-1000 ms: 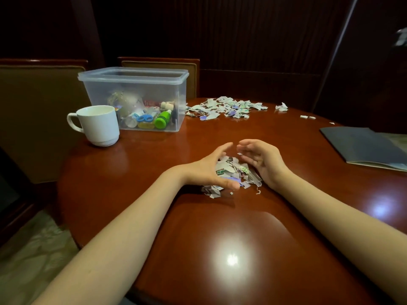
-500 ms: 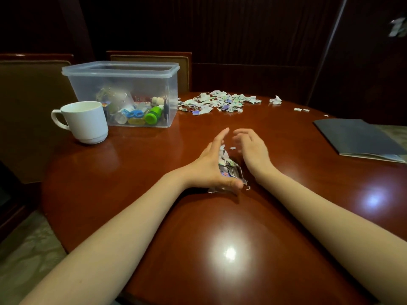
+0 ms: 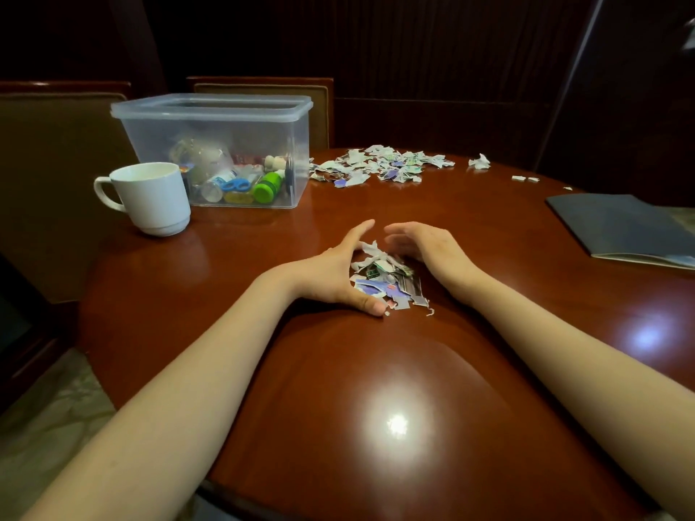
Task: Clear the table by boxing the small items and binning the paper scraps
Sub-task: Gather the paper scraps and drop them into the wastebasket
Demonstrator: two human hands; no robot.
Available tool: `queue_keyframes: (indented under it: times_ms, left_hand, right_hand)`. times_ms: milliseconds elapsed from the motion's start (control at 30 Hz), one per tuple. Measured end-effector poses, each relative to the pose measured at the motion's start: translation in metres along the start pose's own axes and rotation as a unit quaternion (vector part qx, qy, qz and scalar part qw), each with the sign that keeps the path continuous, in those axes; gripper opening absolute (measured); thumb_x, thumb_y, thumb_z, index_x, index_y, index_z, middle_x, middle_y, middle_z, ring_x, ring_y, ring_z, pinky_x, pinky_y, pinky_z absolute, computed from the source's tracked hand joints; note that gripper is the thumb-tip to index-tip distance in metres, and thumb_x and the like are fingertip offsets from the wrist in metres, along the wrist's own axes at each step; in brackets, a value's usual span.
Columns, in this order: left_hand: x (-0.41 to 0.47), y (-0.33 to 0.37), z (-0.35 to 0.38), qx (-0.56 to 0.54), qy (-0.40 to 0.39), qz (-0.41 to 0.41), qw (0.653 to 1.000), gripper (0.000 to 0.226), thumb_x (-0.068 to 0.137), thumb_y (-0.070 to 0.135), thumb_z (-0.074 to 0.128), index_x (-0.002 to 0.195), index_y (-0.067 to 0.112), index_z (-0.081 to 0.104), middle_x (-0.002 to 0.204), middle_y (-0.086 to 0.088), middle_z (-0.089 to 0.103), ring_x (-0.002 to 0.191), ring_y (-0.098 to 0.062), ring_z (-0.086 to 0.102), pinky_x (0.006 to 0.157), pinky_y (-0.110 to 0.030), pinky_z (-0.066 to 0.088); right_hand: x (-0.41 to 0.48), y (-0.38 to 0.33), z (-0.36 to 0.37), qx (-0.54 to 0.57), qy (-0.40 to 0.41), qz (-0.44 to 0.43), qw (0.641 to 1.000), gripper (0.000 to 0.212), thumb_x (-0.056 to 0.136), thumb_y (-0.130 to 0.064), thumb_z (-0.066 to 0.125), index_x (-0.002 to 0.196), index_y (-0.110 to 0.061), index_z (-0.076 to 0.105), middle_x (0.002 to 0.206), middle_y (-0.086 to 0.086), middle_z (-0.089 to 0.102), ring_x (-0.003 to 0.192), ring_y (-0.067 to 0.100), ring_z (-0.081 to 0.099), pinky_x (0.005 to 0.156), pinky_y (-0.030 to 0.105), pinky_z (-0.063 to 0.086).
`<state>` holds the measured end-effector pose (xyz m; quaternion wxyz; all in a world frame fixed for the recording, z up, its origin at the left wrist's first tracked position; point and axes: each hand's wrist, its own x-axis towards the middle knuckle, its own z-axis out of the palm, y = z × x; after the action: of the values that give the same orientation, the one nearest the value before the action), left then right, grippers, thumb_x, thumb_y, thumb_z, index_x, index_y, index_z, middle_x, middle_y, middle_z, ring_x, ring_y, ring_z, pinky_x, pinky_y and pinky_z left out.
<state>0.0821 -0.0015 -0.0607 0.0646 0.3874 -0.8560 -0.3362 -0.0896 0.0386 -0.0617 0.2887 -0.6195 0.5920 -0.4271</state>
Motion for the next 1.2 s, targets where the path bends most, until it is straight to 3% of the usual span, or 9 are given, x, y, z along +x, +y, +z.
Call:
queue_keyframes:
  times_ms: [167, 300, 367, 467, 567, 800, 967, 1100, 1200]
  left_hand:
    - [0.001, 0.002, 0.005, -0.036, 0.02, 0.012, 0.999, 0.124, 0.069, 0.033, 0.08, 0.146, 0.037, -0.017, 0.157, -0.002, 0.014, 0.144, -0.02, 0.019, 0.111, -0.027, 0.02]
    - [0.003, 0.001, 0.006, -0.056, 0.03, 0.009, 0.998, 0.124, 0.068, 0.035, 0.08, 0.146, 0.037, -0.017, 0.153, -0.004, 0.023, 0.14, -0.021, 0.027, 0.105, -0.024, 0.024]
    - [0.002, 0.002, 0.005, -0.058, 0.028, 0.009, 0.998, 0.123, 0.068, 0.034, 0.08, 0.146, 0.038, -0.015, 0.153, -0.003, 0.023, 0.14, -0.02, 0.026, 0.101, -0.023, 0.023]
    - [0.001, 0.002, 0.004, -0.056, 0.01, 0.017, 0.998, 0.125, 0.066, 0.03, 0.082, 0.146, 0.039, -0.014, 0.155, -0.004, 0.019, 0.143, -0.019, 0.022, 0.106, -0.025, 0.022]
    - [-0.002, 0.006, 0.003, -0.043, -0.017, 0.025, 0.999, 0.127, 0.066, 0.029, 0.082, 0.145, 0.039, -0.016, 0.156, -0.003, 0.014, 0.143, -0.019, 0.019, 0.112, -0.029, 0.021]
    - [0.001, 0.017, 0.017, -0.065, -0.001, 0.056, 0.996, 0.125, 0.064, 0.026, 0.085, 0.147, 0.037, -0.007, 0.154, -0.003, 0.02, 0.139, -0.016, 0.029, 0.108, -0.022, 0.027]
    - [0.004, 0.025, 0.028, -0.08, 0.019, 0.087, 0.993, 0.121, 0.065, 0.024, 0.084, 0.149, 0.032, -0.002, 0.155, -0.003, 0.017, 0.14, -0.015, 0.025, 0.11, -0.023, 0.027]
    - [0.005, 0.027, 0.031, -0.061, 0.064, 0.081, 0.993, 0.126, 0.062, 0.03, 0.085, 0.148, 0.037, -0.008, 0.154, -0.007, 0.009, 0.143, -0.023, 0.017, 0.115, -0.041, 0.025]
    - [0.005, 0.027, 0.031, -0.079, 0.085, 0.081, 0.99, 0.13, 0.061, 0.024, 0.087, 0.147, 0.038, -0.009, 0.151, -0.007, 0.01, 0.141, -0.024, 0.02, 0.111, -0.036, 0.029]
  right_hand:
    - [-0.003, -0.007, 0.008, -0.174, -0.123, -0.018, 0.977, 0.049, 0.103, -0.032, 0.022, 0.148, -0.014, 0.024, 0.155, 0.002, 0.026, 0.142, 0.015, 0.026, 0.117, 0.032, 0.018]
    - [-0.008, -0.01, 0.0, -0.029, -0.118, 0.008, 0.993, 0.046, 0.101, -0.035, 0.026, 0.143, -0.017, 0.035, 0.129, 0.006, 0.058, 0.123, 0.014, 0.049, 0.113, 0.033, 0.027]
    - [-0.009, -0.01, -0.007, 0.01, -0.168, 0.041, 0.985, 0.05, 0.097, -0.043, 0.036, 0.141, -0.021, 0.037, 0.125, -0.001, 0.06, 0.12, 0.009, 0.05, 0.111, 0.03, 0.029]
    - [-0.012, -0.01, -0.025, -0.038, -0.307, 0.067, 0.948, 0.083, 0.075, -0.035, 0.063, 0.146, -0.034, 0.021, 0.146, -0.01, 0.032, 0.136, 0.008, 0.031, 0.109, 0.028, 0.029]
    - [-0.018, -0.011, -0.043, -0.171, -0.377, 0.049, 0.909, 0.103, 0.077, -0.015, 0.073, 0.146, -0.043, 0.002, 0.154, -0.019, 0.006, 0.142, 0.004, 0.01, 0.117, 0.029, 0.016]
    - [-0.017, -0.009, -0.039, -0.225, -0.287, 0.073, 0.928, 0.098, 0.079, -0.025, 0.073, 0.149, -0.033, 0.005, 0.156, -0.009, 0.013, 0.142, 0.011, 0.018, 0.109, 0.023, 0.019]
    - [-0.022, -0.012, -0.025, -0.208, -0.245, 0.059, 0.945, 0.089, 0.083, -0.029, 0.067, 0.15, -0.022, 0.009, 0.144, -0.013, 0.029, 0.131, 0.002, 0.029, 0.107, 0.019, 0.026]
    - [-0.022, -0.018, -0.004, -0.207, -0.179, 0.036, 0.961, 0.083, 0.085, -0.018, 0.065, 0.15, -0.02, 0.013, 0.148, 0.0, 0.037, 0.13, 0.017, 0.043, 0.106, 0.03, 0.037]
    - [-0.025, -0.024, 0.01, -0.187, -0.135, 0.025, 0.973, 0.077, 0.085, -0.006, 0.06, 0.148, -0.017, 0.017, 0.14, 0.005, 0.046, 0.119, 0.019, 0.05, 0.089, 0.025, 0.041]
